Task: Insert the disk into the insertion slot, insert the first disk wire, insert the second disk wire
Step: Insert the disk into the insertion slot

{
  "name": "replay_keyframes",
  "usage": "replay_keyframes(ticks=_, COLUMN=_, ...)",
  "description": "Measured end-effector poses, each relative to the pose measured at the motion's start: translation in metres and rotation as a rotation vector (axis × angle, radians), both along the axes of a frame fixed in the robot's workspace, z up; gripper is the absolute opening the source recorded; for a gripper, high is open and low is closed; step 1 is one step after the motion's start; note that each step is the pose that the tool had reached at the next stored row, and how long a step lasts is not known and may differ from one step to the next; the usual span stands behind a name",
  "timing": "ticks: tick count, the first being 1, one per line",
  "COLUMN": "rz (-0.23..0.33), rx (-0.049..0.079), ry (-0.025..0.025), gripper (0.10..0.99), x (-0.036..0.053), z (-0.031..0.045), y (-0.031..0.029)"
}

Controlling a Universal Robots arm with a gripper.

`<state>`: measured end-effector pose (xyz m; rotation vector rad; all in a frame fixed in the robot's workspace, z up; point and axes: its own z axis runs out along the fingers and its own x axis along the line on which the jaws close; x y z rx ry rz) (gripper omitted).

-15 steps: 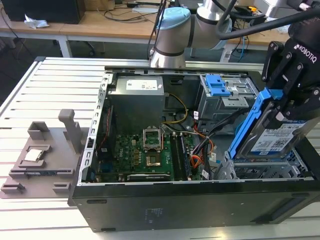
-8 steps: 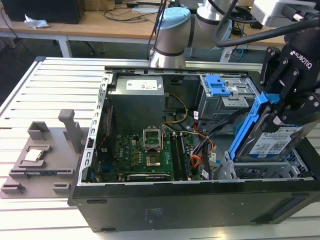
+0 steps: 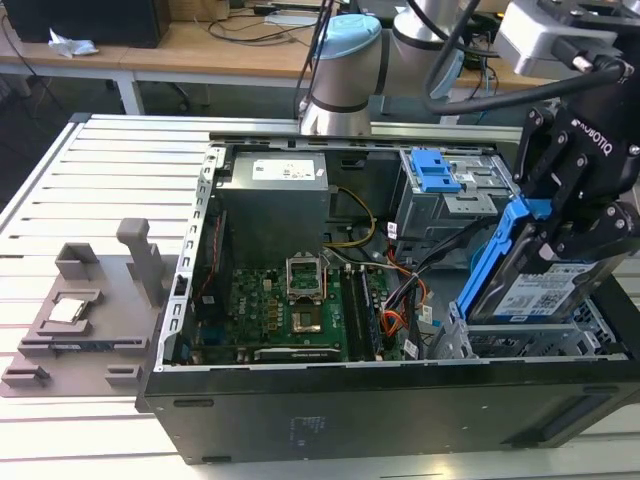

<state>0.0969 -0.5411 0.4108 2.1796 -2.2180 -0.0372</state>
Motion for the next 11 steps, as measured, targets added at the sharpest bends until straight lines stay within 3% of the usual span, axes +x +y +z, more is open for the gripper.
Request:
replay_keyframes(ticks=4, rz=0.0, rx=0.0, ry=0.0, gripper=0.365, x=0.0, z=-0.0097, y=0.0)
replay_keyframes(ticks=11, rz=0.0, rx=0.0, ry=0.0, gripper=0.365, x=0.0, z=-0.0133, y=0.0)
